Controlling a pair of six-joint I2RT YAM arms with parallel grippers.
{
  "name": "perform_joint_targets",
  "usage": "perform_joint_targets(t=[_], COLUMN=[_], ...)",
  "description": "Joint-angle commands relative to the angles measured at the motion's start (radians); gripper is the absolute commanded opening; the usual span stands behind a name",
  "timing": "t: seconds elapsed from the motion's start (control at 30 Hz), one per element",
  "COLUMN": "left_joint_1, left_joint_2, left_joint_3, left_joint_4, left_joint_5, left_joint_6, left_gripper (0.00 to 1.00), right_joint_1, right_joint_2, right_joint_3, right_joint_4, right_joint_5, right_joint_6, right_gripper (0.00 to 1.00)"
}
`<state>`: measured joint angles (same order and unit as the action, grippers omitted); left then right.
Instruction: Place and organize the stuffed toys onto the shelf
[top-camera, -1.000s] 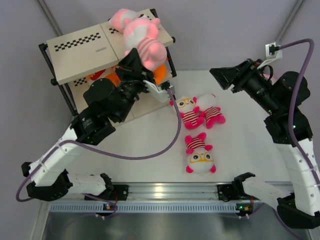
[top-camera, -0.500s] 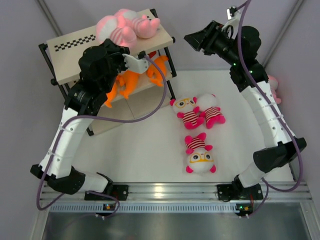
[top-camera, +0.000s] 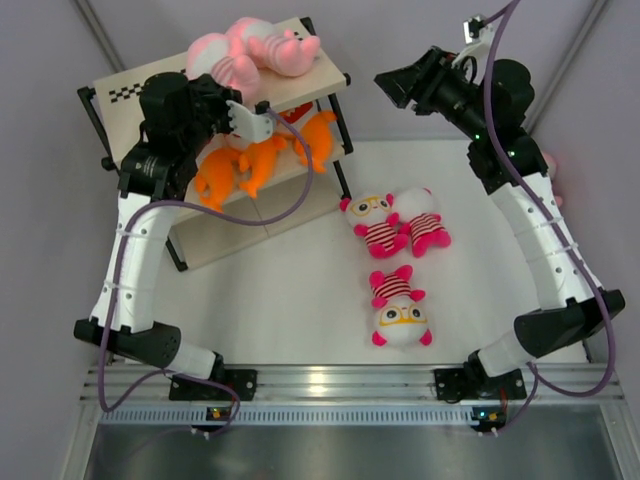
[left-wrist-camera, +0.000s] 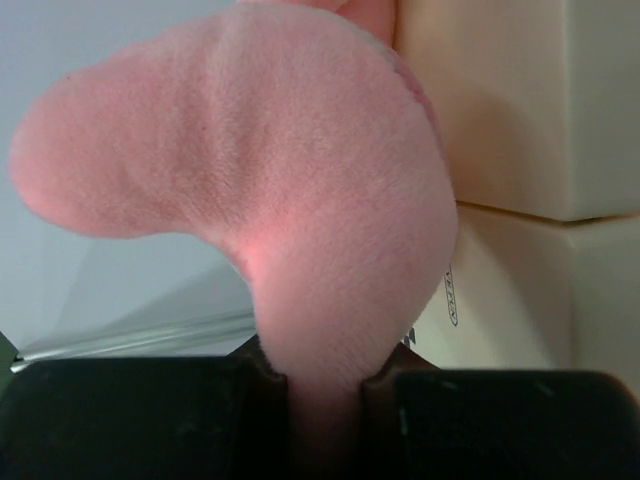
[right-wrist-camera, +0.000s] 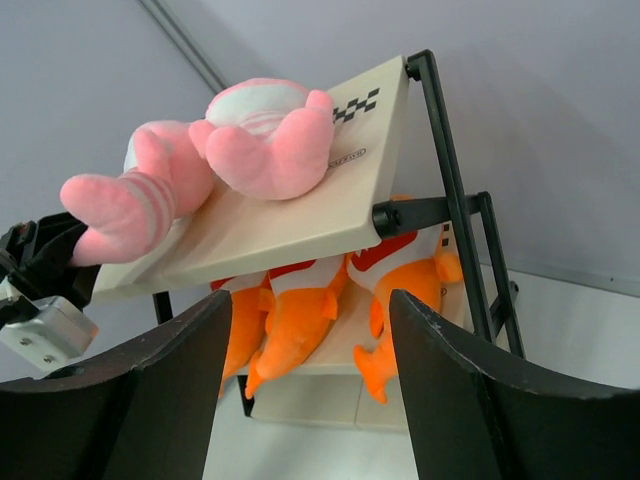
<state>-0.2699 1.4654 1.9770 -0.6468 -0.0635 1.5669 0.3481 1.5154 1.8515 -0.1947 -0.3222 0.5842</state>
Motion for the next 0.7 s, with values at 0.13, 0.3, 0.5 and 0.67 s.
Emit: perform_joint_targets(t=[0.13,0.3,0.5,0.67], left_joint_1=[0.032,0.083,0.086,0.086], left_joint_2=[-0.005,0.006,-0.017,-0.074], left_joint_3=[-0.041,-0.049,-0.064,-0.092], left_joint_4=[0.018,0.018,0.019,0.019], left_joint_5=[0.137,0.131,0.155,0.171], left_joint_6=[0.113,0.137,0.111,0.088], left_gripper=[0.0,0.05,0.74,0.98], right_joint_1=[-0.047,-0.124,-0.23,-0.386], right_joint_2=[-0.02,-0.026,-0.101,-0.158], right_joint_3=[-0.011,-0.075,-0.17,-0.3], right_joint_4=[-0.011,-0.041,-0.061,-0.094], right_joint_5=[-0.006,-0.014,0.0,-0.018], right_joint_6=[-0.02,0.031,0.014,0.016], right_gripper=[0.7,0.73,0.79,0.82])
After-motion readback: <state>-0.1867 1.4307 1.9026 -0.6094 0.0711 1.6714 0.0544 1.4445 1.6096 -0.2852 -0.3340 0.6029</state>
